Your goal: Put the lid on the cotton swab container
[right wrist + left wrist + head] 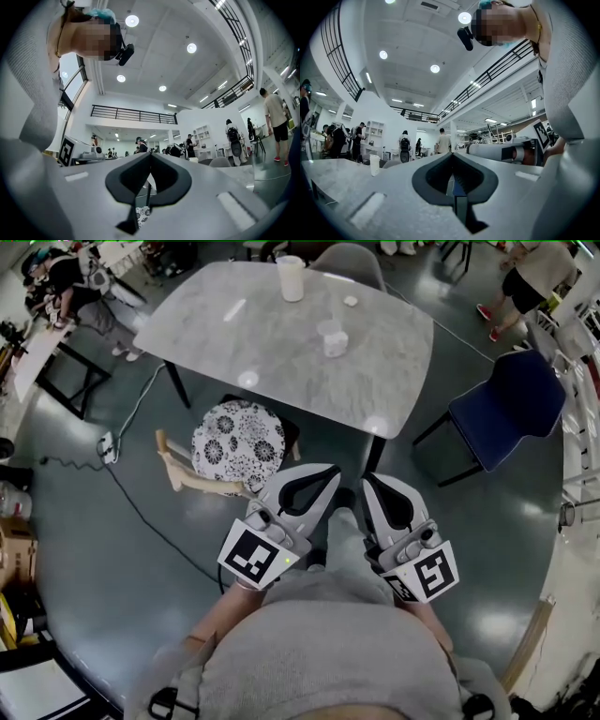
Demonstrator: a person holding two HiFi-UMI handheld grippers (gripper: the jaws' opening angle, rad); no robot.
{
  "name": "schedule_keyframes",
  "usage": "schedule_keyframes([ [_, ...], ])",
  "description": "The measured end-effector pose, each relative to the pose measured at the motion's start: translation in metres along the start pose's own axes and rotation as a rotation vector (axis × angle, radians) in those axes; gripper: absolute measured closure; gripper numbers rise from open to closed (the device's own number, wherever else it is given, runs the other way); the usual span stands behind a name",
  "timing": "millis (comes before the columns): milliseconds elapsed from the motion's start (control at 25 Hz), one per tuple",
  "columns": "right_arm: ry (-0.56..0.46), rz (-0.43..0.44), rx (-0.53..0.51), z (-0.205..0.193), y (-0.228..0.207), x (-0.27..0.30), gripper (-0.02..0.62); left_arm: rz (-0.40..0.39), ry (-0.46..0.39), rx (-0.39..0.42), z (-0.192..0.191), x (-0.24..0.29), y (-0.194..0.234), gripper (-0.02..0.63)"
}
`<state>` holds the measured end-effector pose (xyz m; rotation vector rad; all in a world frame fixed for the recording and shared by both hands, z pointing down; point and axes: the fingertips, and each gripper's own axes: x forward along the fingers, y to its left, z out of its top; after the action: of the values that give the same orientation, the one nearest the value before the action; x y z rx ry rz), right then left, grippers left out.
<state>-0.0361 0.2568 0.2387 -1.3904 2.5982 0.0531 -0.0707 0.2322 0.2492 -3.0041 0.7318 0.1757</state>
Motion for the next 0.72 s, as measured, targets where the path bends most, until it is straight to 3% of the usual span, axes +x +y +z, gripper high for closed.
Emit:
schedule_keyframes([
  [320,-0.017,0.055,-0.003,-0.005,-0.025,0.036,0.595,0.044,-0.006,0.036,-0.001,0.021,0.039,0.606],
  [720,-0.031,0.07,-0.007,0.005,-0.112,0.083,0.595,0.064,-0.026,0.046,0.0,0.099,0.097,0.606],
])
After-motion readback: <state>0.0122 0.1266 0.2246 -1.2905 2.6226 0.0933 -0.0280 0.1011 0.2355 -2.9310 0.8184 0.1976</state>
